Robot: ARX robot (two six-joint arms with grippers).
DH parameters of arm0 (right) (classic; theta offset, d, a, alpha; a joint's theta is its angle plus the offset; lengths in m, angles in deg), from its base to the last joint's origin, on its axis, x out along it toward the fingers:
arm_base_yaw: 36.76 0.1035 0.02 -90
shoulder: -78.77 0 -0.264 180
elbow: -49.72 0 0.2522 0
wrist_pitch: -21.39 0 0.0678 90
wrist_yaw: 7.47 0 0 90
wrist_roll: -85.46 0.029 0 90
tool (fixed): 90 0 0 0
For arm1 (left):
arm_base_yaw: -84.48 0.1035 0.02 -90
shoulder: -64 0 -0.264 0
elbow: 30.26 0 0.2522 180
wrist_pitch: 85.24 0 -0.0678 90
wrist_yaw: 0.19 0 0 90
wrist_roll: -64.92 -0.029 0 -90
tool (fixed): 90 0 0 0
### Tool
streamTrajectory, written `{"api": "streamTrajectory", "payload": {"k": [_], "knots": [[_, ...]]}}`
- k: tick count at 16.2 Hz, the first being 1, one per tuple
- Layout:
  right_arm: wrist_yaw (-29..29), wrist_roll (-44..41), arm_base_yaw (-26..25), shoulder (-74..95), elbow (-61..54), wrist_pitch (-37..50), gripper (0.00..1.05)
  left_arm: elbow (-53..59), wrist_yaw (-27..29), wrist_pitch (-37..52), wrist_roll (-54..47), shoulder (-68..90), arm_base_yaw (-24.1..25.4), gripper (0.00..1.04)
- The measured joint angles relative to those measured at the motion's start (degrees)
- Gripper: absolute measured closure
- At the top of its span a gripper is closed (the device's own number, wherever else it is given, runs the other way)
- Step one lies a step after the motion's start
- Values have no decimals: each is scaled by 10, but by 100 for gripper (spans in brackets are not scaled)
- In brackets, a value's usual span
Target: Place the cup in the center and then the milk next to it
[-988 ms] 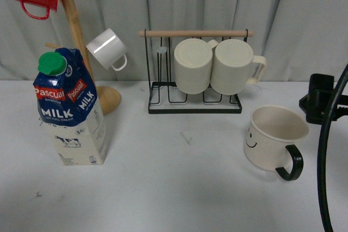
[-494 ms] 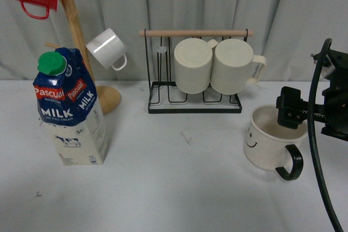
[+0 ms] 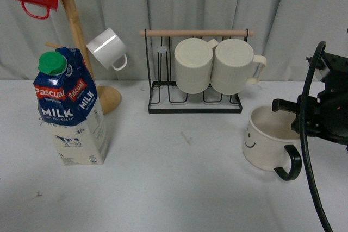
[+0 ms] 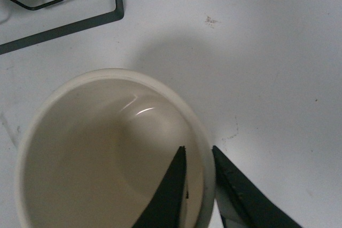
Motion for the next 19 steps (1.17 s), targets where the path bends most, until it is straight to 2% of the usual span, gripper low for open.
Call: {"api": "streamTrajectory", "payload": {"k": [2,3,5,9,12,19], "knots": [[-7,-5,-3,-2,0,-4,101,0,0,0,0,0,0,7],[-10,0,17,-44,-22,-12,101,0,0,0,0,0,0,7],[21,38,80,-63,1,-40,101,0,0,0,0,0,0,7],[89,87,144,-21,75,-97,101,0,0,0,0,0,0,7],[117,106,167,2,115,-137,101,0,0,0,0,0,0,7],[150,131,172,14,132,-155,101,0,0,0,0,0,0,7]]}}
